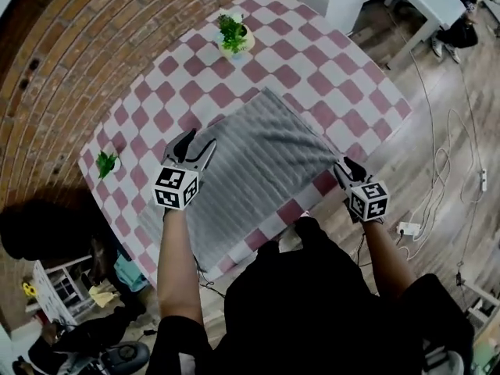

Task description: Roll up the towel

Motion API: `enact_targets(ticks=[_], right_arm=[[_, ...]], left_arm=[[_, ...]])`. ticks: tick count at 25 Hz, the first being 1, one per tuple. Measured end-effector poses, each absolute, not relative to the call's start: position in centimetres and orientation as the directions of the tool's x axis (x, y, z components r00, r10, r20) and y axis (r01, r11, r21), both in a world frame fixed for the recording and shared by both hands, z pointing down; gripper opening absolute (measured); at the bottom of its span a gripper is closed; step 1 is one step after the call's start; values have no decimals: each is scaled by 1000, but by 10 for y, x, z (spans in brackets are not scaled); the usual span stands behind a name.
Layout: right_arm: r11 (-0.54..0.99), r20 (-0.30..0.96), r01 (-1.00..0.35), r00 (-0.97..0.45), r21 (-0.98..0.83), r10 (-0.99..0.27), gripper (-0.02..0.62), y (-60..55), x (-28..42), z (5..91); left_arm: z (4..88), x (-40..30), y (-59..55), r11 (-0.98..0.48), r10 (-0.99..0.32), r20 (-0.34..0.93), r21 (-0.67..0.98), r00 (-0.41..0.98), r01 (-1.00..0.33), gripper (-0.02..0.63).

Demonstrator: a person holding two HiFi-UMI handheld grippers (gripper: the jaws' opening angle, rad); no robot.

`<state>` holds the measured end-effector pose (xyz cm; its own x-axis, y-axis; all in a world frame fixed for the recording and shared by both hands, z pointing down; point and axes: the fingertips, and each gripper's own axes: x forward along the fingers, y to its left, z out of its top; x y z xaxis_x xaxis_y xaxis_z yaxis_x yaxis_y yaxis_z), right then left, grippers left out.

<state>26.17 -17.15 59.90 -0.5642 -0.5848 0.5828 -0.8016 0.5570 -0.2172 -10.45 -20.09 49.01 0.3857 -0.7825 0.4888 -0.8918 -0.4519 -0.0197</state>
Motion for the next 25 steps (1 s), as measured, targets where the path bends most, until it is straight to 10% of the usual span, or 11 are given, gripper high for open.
enact_targets(ticks=[25], right_arm=[[459, 678, -864, -464, -206, -569, 110, -195, 265, 630]], left_arm=[[632, 55, -390, -886, -268, 836, -19, 478, -464, 216]])
